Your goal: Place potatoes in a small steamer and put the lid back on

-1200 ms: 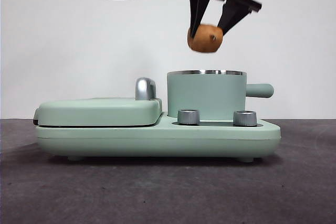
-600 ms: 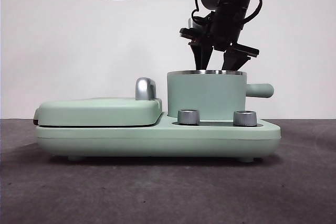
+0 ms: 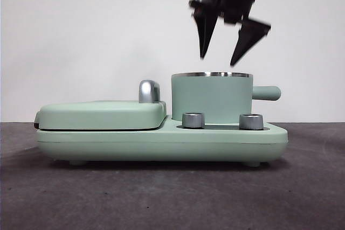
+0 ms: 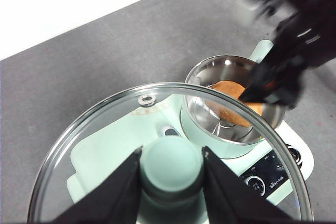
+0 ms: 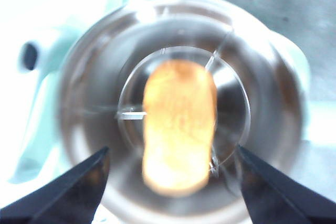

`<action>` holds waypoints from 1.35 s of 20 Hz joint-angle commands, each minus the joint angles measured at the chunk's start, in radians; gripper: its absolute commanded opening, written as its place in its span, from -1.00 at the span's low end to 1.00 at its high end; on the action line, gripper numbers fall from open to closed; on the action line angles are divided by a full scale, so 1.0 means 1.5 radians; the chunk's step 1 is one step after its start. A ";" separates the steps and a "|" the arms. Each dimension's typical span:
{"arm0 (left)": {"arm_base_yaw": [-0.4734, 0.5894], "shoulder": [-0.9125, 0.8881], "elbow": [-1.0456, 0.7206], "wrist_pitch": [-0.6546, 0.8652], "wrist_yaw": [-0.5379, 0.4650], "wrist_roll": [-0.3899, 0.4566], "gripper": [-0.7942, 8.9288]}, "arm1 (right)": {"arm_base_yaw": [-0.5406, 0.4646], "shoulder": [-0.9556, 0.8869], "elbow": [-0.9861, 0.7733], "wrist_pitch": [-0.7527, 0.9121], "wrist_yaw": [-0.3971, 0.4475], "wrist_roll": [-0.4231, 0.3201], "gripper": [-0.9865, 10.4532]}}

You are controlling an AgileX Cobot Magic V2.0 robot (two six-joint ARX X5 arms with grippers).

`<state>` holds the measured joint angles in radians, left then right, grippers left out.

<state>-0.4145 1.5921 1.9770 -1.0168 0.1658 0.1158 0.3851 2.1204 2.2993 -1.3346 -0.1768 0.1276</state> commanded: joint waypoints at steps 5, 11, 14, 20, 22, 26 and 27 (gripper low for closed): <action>-0.012 0.036 0.016 0.037 0.010 -0.004 -0.73 | 0.002 -0.201 -0.083 -0.056 0.072 -0.027 -0.17; -0.048 0.088 0.016 0.082 0.028 -0.015 -0.73 | 0.003 -0.500 -0.385 0.001 0.117 -0.028 -0.17; -0.071 0.116 0.016 0.103 0.028 -0.016 -0.73 | 0.010 -0.624 -0.505 0.064 0.115 -0.019 -0.17; -0.131 0.199 0.016 0.203 0.028 -0.005 -0.73 | 0.056 -0.883 -0.752 0.191 0.091 0.041 -0.17; -0.144 0.227 0.016 0.242 0.028 -0.002 -0.73 | 0.073 -0.952 -0.823 0.241 0.072 0.059 -0.17; -0.152 0.273 0.016 0.303 0.028 -0.001 -0.73 | 0.094 -1.049 -0.921 0.271 0.060 0.101 -0.18; -0.152 0.284 0.016 0.312 0.028 0.000 -0.73 | 0.095 -1.064 -0.934 0.270 0.060 0.108 -0.18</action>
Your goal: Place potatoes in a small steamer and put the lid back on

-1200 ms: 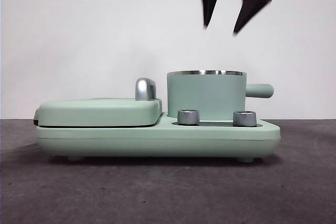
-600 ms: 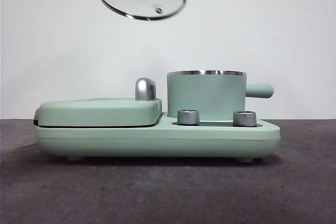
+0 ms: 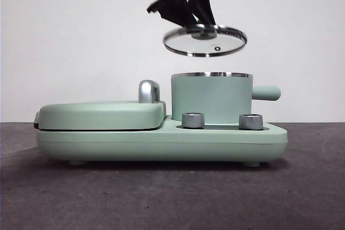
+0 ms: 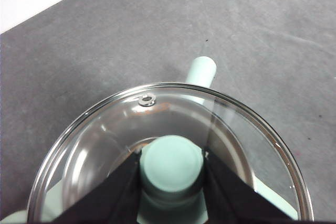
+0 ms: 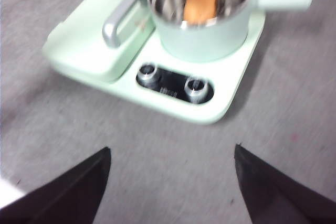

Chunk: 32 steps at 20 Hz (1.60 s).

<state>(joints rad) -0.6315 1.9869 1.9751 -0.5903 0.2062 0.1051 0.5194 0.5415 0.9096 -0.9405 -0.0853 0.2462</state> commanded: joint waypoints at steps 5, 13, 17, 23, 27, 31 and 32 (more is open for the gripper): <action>-0.007 0.058 0.017 0.043 0.001 0.023 -0.73 | 0.006 -0.036 -0.026 -0.003 -0.003 0.043 -0.18; -0.007 0.064 0.017 0.072 0.001 0.022 -0.73 | 0.006 -0.036 -0.026 -0.003 -0.003 0.046 -0.18; -0.010 0.077 0.017 0.071 0.001 0.021 -0.73 | 0.006 -0.036 -0.026 -0.003 -0.003 0.049 -0.18; -0.011 0.084 0.017 0.062 0.001 0.022 -0.75 | 0.006 -0.036 -0.026 -0.003 -0.003 0.056 -0.18; -0.011 0.085 0.017 0.058 0.001 0.022 -0.81 | 0.006 -0.036 -0.026 -0.002 -0.003 0.058 -0.18; -0.011 0.093 0.017 0.046 0.001 0.022 -0.80 | 0.006 -0.036 -0.026 -0.002 -0.003 0.063 -0.18; -0.011 0.097 0.017 0.038 0.001 0.022 -0.80 | 0.006 -0.036 -0.026 -0.002 -0.003 0.063 -0.18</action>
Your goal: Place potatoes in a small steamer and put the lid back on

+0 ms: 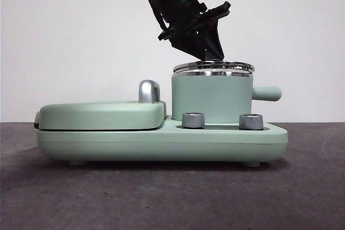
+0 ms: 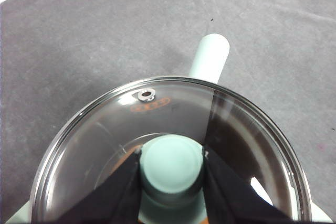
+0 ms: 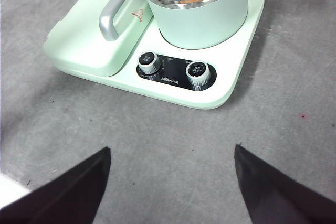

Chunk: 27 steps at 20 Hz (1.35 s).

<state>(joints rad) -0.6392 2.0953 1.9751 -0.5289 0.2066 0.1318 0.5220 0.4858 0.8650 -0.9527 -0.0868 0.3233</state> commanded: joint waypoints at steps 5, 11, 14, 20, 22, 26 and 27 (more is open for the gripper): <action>-0.006 0.044 0.017 -0.051 0.000 0.023 -0.80 | 0.004 0.001 0.004 0.006 -0.002 0.012 -0.18; -0.006 0.044 0.017 -0.047 0.000 0.121 -0.81 | 0.004 0.001 0.004 0.006 -0.002 0.012 -0.18; -0.006 0.044 0.017 -0.035 0.003 0.131 -0.81 | 0.004 0.001 0.004 0.006 -0.003 0.012 -0.18; -0.005 0.044 0.017 -0.040 0.092 0.131 -0.81 | 0.004 0.001 0.004 0.006 -0.012 0.012 -0.18; -0.005 0.044 0.017 -0.043 0.091 0.131 -0.81 | 0.004 0.001 0.004 0.006 -0.012 0.012 -0.18; -0.002 0.044 0.017 -0.054 0.091 0.126 -0.76 | 0.004 0.001 0.004 0.006 -0.012 0.012 -0.18; -0.002 0.044 0.017 -0.053 0.091 0.122 -0.67 | 0.004 0.001 0.004 0.006 -0.012 0.012 -0.18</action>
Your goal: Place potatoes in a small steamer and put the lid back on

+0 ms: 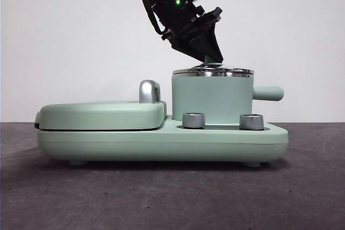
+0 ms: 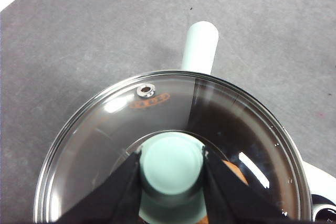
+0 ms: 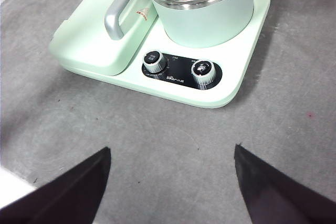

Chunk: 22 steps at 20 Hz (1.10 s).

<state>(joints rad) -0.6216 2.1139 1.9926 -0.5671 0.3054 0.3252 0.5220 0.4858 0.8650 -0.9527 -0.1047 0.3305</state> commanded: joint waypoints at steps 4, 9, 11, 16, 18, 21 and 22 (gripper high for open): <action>-0.007 0.024 0.006 -0.026 0.025 -0.046 -0.02 | 0.004 0.001 0.004 0.004 -0.001 0.007 -0.18; 0.014 -0.032 0.006 -0.053 0.025 -0.085 0.14 | 0.004 0.001 0.004 0.005 -0.001 0.007 -0.18; 0.021 -0.069 0.006 -0.105 0.025 -0.095 0.14 | 0.004 0.001 0.004 0.005 -0.001 0.007 -0.18; 0.031 -0.178 0.006 -0.269 0.025 -0.119 0.14 | 0.004 0.001 0.004 0.006 -0.002 0.007 -0.18; 0.031 -0.229 0.006 -0.324 0.025 -0.125 0.13 | 0.004 0.001 0.004 0.006 -0.004 0.007 -0.18; 0.030 -0.307 0.006 -0.367 0.025 -0.140 0.13 | 0.004 0.001 0.004 0.007 -0.009 0.007 -0.18; 0.030 -0.332 0.006 -0.381 0.025 -0.141 0.13 | 0.004 0.002 0.004 0.007 -0.017 0.007 -0.18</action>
<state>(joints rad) -0.5705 1.6039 1.9808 -1.1458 0.3401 0.1253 0.5220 0.4858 0.8650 -0.9524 -0.1291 0.3305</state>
